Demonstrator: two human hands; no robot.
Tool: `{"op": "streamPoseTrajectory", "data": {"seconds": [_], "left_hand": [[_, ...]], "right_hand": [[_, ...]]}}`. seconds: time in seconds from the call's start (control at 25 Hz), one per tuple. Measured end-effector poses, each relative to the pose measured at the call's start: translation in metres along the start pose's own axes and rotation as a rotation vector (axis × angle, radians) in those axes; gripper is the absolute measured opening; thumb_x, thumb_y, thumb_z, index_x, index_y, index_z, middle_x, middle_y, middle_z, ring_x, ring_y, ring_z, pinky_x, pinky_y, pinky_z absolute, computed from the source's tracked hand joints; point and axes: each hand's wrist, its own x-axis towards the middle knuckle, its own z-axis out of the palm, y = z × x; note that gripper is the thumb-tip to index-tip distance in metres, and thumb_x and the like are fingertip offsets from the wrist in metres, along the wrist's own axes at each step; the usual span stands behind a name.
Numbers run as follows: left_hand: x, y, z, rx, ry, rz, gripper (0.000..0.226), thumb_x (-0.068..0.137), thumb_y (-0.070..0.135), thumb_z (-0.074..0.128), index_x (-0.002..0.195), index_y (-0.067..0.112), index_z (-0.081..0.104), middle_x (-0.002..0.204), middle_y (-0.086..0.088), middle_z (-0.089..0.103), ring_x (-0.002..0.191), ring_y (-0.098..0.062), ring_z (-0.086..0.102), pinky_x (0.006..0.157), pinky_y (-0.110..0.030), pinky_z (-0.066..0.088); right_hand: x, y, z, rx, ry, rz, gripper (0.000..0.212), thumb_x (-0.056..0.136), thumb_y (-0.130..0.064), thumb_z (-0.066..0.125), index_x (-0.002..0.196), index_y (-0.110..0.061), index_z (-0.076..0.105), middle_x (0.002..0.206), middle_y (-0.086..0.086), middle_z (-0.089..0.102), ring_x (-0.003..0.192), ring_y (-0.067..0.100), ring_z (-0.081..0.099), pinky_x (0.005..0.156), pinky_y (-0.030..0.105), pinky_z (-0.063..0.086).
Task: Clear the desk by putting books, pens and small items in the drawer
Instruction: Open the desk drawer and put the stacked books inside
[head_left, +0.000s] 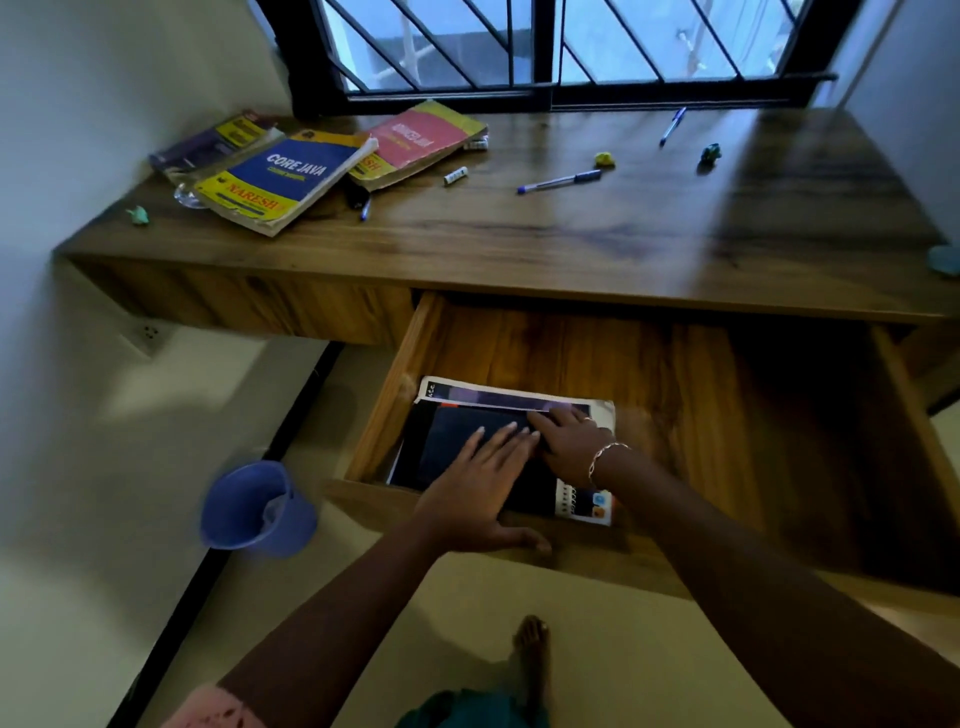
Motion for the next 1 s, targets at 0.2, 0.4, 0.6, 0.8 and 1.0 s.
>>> {"op": "streamPoseTrajectory", "data": {"seconds": [0.2,0.4,0.6,0.8,1.0], "left_hand": [[-0.003,0.015,0.012,0.139,0.078,0.014,0.103,0.074,0.079,0.022,0.147,0.014,-0.012,0.159,-0.003,0.000,0.143,-0.014,-0.012,0.119,-0.046,0.003],[0.003,0.013,0.008,0.196,0.106,0.025,0.114,0.061,0.087,-0.005,0.149,0.016,-0.005,0.159,-0.002,-0.001,0.145,-0.018,-0.009,0.117,-0.047,-0.009],[0.031,0.002,-0.001,0.244,0.192,0.017,0.113,0.064,0.087,-0.006,0.149,0.015,0.002,0.158,-0.007,0.002,0.146,-0.022,-0.004,0.114,-0.050,-0.014],[0.080,-0.022,-0.012,0.219,0.258,0.026,0.107,0.073,0.085,0.023,0.148,0.015,-0.007,0.157,-0.007,-0.008,0.145,-0.021,-0.012,0.119,-0.040,-0.010],[0.140,-0.050,-0.029,0.195,0.346,0.034,0.108,0.074,0.084,0.028,0.149,0.008,0.011,0.157,-0.012,0.012,0.145,-0.024,0.004,0.114,-0.040,0.008]], "right_hand": [[-0.071,0.007,0.017,-0.017,0.134,0.067,0.061,0.094,-0.051,0.030,0.145,-0.018,0.019,0.151,0.011,0.024,0.139,0.032,0.022,0.111,0.046,0.029],[-0.109,0.017,0.043,-0.092,0.283,-0.017,0.064,0.093,-0.057,0.011,0.136,-0.018,0.038,0.138,0.011,0.048,0.131,0.028,0.041,0.103,0.040,0.039],[-0.085,0.035,0.031,-0.144,0.380,-0.019,0.061,0.093,-0.055,0.011,0.129,-0.016,0.041,0.125,0.012,0.061,0.117,0.029,0.056,0.088,0.039,0.050],[-0.039,0.063,0.011,-0.286,0.471,-0.036,0.070,0.092,-0.059,0.010,0.144,-0.014,0.024,0.138,0.017,0.047,0.134,0.032,0.035,0.113,0.045,0.025],[0.014,0.094,-0.024,-0.311,0.532,-0.042,0.078,0.090,-0.063,0.015,0.146,-0.011,0.001,0.147,0.016,0.026,0.144,0.026,-0.005,0.115,0.040,0.004]]}}
